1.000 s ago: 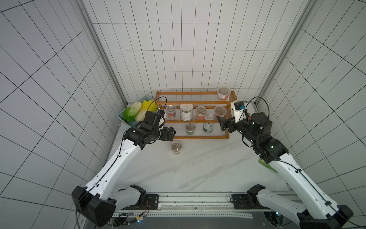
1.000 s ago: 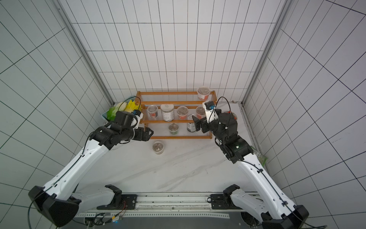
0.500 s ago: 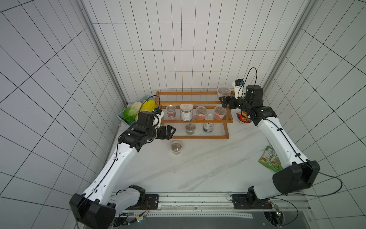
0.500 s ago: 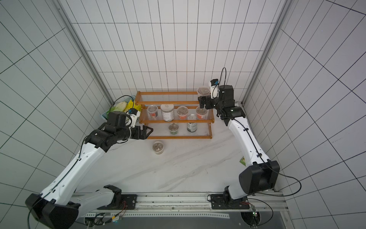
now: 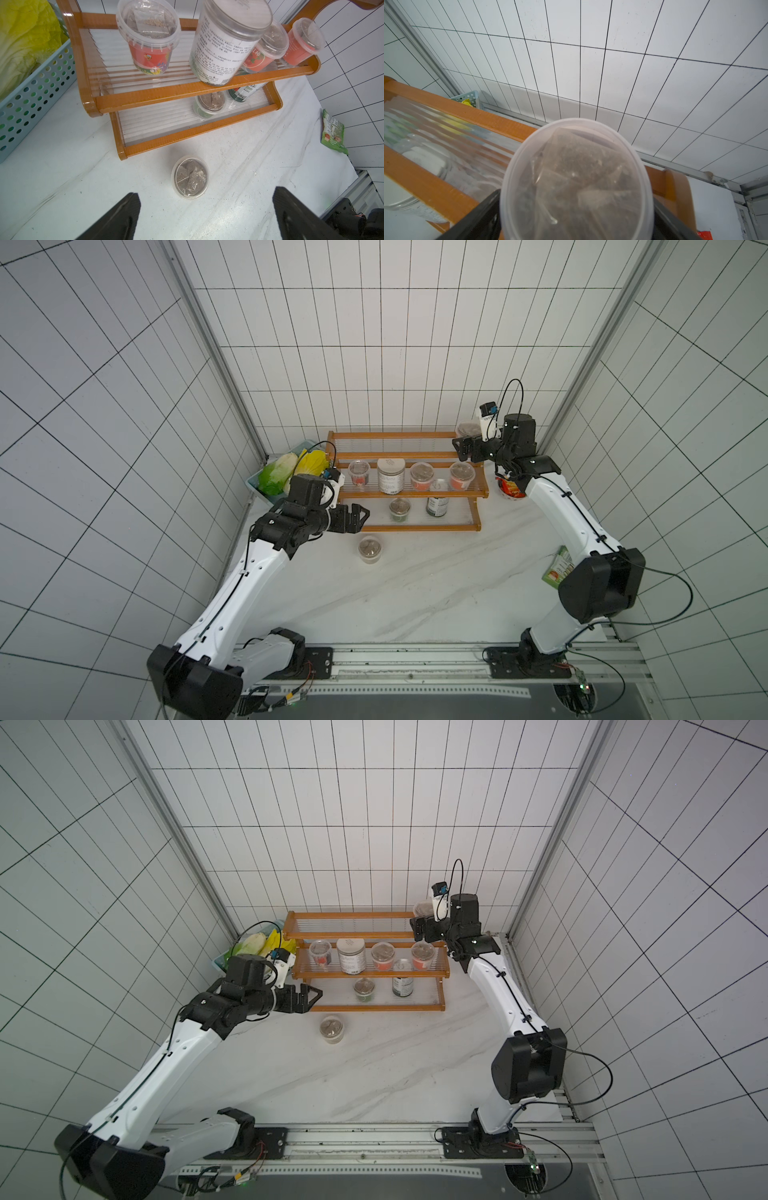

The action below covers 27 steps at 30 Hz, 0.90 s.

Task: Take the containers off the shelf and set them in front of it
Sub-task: 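Pick up a container from the shelf.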

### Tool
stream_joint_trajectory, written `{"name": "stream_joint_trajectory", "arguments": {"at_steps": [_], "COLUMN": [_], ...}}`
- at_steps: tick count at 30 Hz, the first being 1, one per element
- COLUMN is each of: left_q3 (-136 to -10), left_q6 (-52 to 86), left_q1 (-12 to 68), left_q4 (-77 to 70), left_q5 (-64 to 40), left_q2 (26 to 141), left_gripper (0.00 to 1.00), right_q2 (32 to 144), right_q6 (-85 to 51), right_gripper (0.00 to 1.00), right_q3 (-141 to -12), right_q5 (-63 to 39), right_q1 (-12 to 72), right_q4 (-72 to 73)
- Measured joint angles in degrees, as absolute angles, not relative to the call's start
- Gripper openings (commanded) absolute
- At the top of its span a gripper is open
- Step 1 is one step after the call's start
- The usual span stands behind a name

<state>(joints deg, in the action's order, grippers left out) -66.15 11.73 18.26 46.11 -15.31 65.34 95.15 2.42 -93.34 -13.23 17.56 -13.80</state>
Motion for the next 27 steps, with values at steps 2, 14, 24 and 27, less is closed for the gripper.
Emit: {"name": "stream_joint_trajectory", "arguments": {"at_steps": [2,14,24,27], "left_q3": [-65.91,-64.90,-64.64,-64.64], "left_q6": [11.75,11.79,11.79,11.79], "left_q1": [18.15,17.82,17.72,17.65], "left_q4": [46.04,45.06,44.82,44.80], "left_q5": [-15.33,-15.90,-16.16,-16.16], "left_q2": [65.34,65.34,65.45,65.60], "left_gripper": [0.98,0.98,0.98,0.98], "right_q2": [95.59,96.68,96.29,95.35], "right_q6": [2.76,3.49,4.56,4.75], "right_gripper": [0.99,0.82,0.79,0.79], "right_q3": [-93.34,-93.03,-91.92,-91.29], "right_q5": [-13.23,-14.94,-16.38,-16.80], "right_q1": [17.58,17.58,17.63,17.74], "right_q4": [-12.62,-7.60,-6.20,-6.07]}}
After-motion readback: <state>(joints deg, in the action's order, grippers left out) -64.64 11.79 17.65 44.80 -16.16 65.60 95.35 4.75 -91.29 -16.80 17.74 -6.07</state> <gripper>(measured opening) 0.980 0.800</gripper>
